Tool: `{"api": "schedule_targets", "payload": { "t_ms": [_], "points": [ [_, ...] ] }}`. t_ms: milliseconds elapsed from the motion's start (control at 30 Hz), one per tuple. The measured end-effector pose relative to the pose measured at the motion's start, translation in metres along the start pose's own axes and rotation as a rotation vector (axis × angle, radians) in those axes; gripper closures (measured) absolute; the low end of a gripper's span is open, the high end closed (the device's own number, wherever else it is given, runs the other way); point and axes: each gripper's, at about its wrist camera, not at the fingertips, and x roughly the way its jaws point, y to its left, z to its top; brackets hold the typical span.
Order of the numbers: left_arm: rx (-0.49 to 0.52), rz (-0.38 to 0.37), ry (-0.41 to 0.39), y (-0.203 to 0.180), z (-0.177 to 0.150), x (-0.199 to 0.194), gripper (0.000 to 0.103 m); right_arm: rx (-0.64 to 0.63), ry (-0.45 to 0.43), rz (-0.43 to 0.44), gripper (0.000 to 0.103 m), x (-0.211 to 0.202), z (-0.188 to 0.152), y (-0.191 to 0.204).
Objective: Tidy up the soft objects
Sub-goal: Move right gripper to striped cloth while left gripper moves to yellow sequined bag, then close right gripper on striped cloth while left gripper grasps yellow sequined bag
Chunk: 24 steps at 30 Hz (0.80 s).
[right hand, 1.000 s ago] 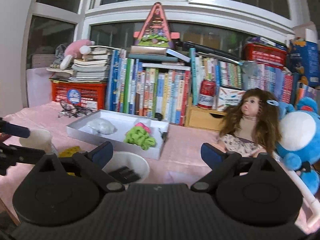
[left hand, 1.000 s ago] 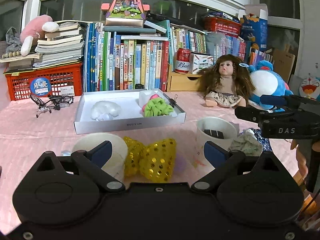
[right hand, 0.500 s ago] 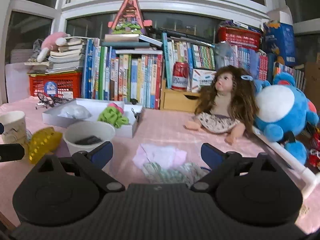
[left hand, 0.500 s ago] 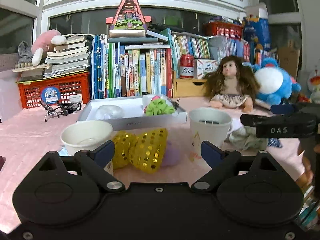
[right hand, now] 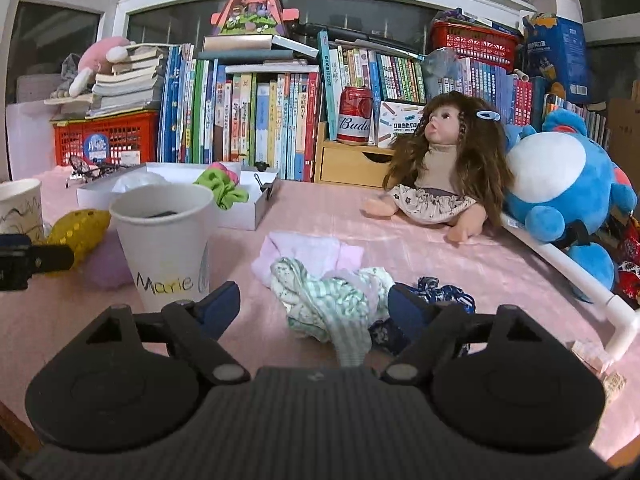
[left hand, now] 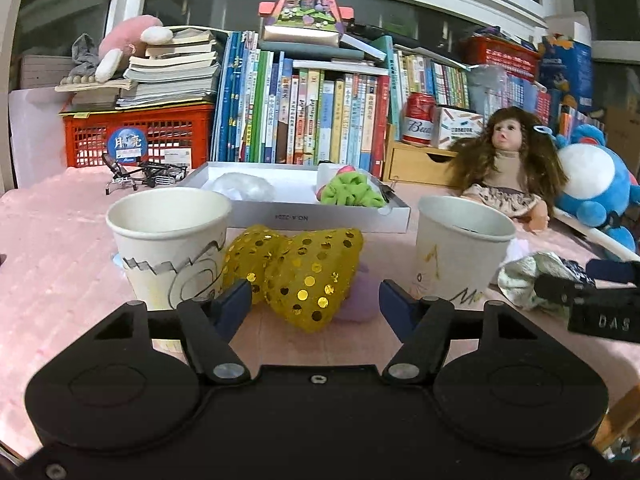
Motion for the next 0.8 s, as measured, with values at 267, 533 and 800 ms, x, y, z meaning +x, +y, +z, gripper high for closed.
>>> {"api": "schedule_targets", "payload": {
  "t_ms": [267,533,800],
  "points": [
    [-0.017,0.037,-0.025,-0.005,0.001,0.013,0.036,-0.019,-0.004,0.0,0.015,0.009,-0.002,0.004],
    [-0.041,0.062,-0.02,-0.006,0.004,0.025,0.036,-0.009,0.019,0.012,0.015,0.02,-0.001,0.004],
    [-0.083,0.081,-0.005,-0.003,0.005,0.034,0.036,0.023,0.05,0.0,0.016,0.032,0.001,-0.001]
  ]
}}
